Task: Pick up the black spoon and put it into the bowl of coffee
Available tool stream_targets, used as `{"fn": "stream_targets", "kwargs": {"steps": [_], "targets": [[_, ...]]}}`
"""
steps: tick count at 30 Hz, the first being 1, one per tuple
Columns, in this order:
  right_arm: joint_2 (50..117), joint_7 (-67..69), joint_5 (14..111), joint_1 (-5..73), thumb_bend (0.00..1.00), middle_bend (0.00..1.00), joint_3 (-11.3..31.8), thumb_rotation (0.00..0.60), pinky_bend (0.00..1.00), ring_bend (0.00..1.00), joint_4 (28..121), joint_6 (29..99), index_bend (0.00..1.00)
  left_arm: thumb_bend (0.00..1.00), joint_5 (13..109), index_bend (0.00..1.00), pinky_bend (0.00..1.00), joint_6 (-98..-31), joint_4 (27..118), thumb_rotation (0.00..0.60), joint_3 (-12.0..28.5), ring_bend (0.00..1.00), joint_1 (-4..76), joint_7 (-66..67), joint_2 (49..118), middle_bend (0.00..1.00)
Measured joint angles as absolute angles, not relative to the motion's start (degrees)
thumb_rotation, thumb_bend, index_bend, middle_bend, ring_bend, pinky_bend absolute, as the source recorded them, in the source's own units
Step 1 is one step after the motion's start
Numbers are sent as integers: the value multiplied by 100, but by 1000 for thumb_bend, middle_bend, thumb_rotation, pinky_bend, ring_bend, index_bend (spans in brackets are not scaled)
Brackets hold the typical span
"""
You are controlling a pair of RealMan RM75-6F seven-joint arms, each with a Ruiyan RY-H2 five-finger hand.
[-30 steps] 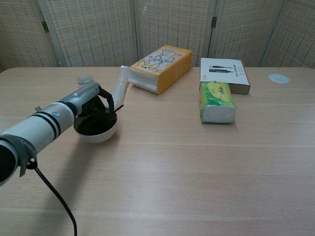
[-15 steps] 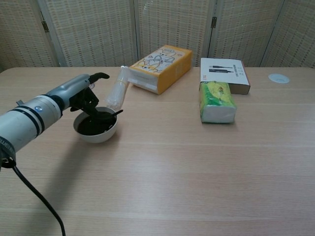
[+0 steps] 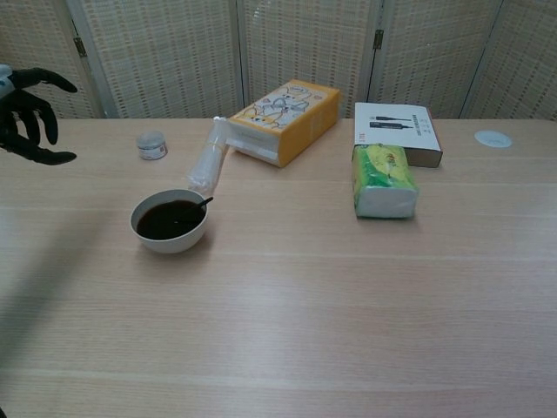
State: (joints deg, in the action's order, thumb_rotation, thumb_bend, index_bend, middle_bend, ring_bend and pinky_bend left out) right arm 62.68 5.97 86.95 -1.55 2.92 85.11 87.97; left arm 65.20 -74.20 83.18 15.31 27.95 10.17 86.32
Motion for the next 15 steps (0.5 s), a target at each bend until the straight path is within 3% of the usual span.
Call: {"fn": "stream_targets", "kwargs": {"steps": [7,15], "targets": [[6157,608,8884,42,123,120,221,600,220,228,8669,8566,52,223,6959,235,408,-8287,8496,600,1120,350,2143,1271,8224,425],[6227,582,8971,95,125,120,187,600,220,221,8730,8577,52,224,7454,237,376,-8833,9012,600,503,345,1474,1441,7765,416]]}}
